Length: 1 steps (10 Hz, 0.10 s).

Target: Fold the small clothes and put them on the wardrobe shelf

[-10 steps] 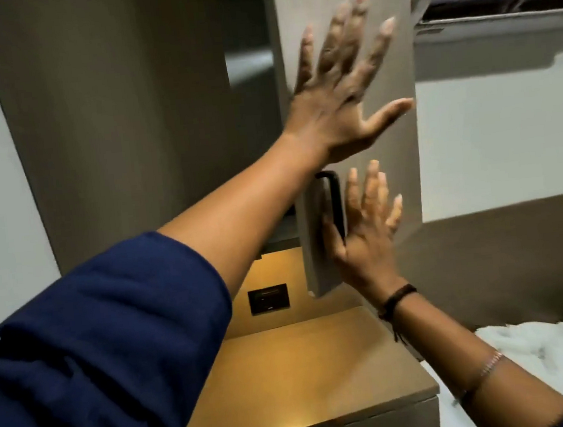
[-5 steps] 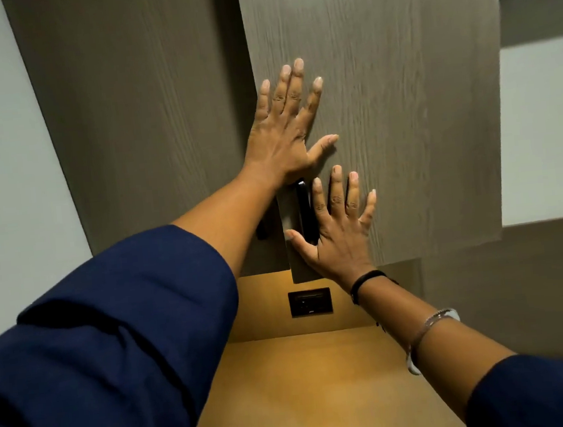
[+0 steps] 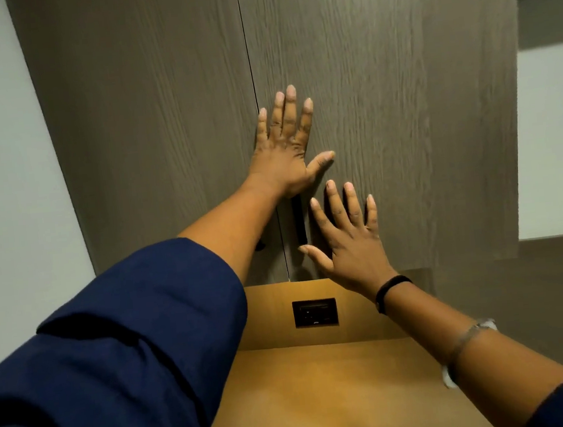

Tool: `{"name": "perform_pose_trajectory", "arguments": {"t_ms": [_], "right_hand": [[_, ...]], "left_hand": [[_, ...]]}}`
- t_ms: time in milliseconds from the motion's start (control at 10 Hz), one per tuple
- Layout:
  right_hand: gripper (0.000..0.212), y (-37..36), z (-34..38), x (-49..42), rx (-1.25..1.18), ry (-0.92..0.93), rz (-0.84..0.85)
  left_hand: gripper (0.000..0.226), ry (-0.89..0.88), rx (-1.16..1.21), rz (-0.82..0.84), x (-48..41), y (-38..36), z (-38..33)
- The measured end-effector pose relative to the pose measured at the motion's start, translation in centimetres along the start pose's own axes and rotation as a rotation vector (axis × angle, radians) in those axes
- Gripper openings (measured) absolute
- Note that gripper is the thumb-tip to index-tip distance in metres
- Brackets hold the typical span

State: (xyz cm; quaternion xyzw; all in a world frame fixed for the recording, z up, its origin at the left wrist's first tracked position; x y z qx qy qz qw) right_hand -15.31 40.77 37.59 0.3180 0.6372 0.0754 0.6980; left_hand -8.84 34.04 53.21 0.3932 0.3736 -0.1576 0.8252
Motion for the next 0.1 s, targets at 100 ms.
{"name": "perform_pose_trajectory", "arguments": {"t_ms": [100], "right_hand": [[0.059, 5.38, -1.19, 1.62, -0.680, -0.209, -0.242]], "left_hand": [[0.089, 0.049, -0.076, -0.059, 1.16, 0.58, 1.18]]}}
Point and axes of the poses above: each hand's wrist, its own x-axis away from the middle knuckle, its own y-axis out of the back of the hand, z = x × y, the point moved 5 cm from there along -x, towards the middle knuckle, and after that the axes turned 6 degrees about -x, right-handed, at the moved point
